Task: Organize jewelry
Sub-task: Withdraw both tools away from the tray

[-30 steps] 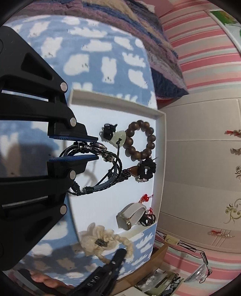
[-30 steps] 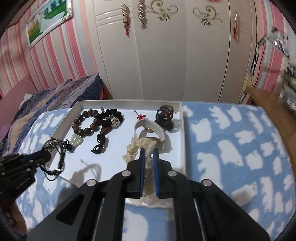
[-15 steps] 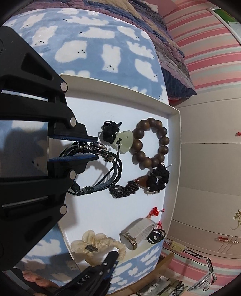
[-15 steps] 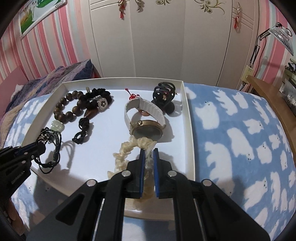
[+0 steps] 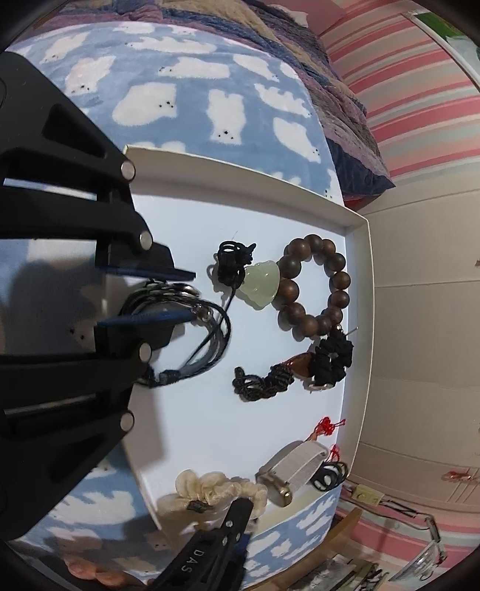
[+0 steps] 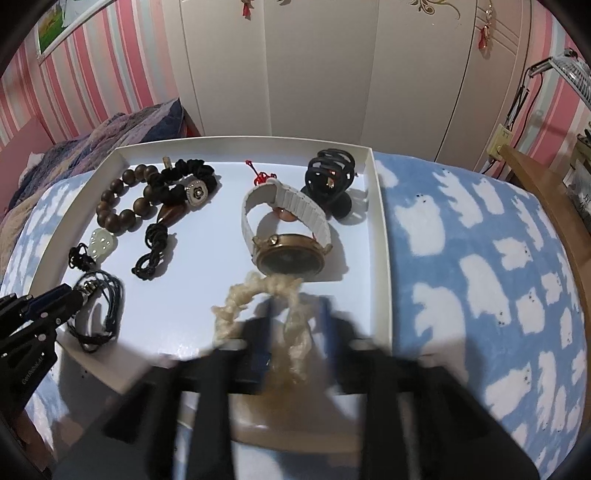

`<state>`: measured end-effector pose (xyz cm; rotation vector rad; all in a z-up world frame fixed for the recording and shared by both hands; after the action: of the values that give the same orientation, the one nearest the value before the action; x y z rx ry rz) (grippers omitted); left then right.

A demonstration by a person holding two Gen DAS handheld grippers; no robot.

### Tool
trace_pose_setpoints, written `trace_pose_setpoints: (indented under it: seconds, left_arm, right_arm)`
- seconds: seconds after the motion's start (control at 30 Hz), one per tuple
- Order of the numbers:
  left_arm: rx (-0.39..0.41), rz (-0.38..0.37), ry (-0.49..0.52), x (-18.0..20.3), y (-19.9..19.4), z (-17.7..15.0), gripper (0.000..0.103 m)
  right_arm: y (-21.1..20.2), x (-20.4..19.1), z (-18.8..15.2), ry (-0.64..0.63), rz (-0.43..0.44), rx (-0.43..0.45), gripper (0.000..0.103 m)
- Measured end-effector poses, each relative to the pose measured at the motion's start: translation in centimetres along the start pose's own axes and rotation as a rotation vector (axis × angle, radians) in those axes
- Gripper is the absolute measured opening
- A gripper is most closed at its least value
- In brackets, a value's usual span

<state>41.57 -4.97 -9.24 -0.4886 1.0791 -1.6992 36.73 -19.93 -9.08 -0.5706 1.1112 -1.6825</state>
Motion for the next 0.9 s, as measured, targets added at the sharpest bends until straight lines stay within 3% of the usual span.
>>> trace_pose_setpoints:
  seconds: [0.07, 0.2, 0.27, 0.37, 0.57, 0.67, 0.77, 0.9]
  left_arm:
    - [0.023, 0.005, 0.001, 0.0, -1.0, 0.1, 0.042]
    - [0.062, 0.014, 0.003, -0.2, -3.6, 0.4, 0.06]
    - [0.094, 0.021, -0.003, -0.6, -5.6, 0.4, 0.081]
    - [0.163, 0.05, -0.017, -1.3, -9.5, 0.3, 0.097]
    - [0.235, 0.084, -0.02, -1.2, -15.6, -2.0, 0.1]
    - [0.257, 0.111, -0.031, -0.5, -18.1, -3.9, 0.1]
    - [0.277, 0.099, -0.054, 0.4, -19.8, -5.7, 0.1]
    - [0.315, 0.144, -0.08, 1.4, -21.1, -8.2, 0.1]
  right_arm:
    - [-1.2, -0.1, 0.4, -0.001, 0.011, 0.027, 0.058]
    - [-3.4, -0.1, 1.1, 0.01, 0.048, 0.031, 0.058]
    - [-4.9, 0.0, 1.3, 0.008, 0.065, 0.044, 0.06]
    - [-7.8, 0.3, 1.5, 0.008, 0.073, 0.1, 0.081]
    - [-12.9, 1.0, 0.0, 0.011, 0.101, 0.163, 0.083]
    - [-15.1, 1.6, -1.7, 0.032, 0.115, 0.189, 0.097]
    - [-17.1, 2.4, -4.0, 0.06, 0.135, 0.221, 0.097]
    - [-18.4, 3.3, -7.1, 0.064, 0.109, 0.251, 0.097]
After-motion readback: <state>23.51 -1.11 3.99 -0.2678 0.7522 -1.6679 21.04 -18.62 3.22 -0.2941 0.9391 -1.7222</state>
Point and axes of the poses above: each gripper's, at about its wrist camera, not at the fingertips, and y roughly the way its jaws point, x to its right, z to its top, the point moved 9 cm from there along y, roughly the way its jaws point, and after that the axes turned 14 degrees about y, right-handed, at the moved point
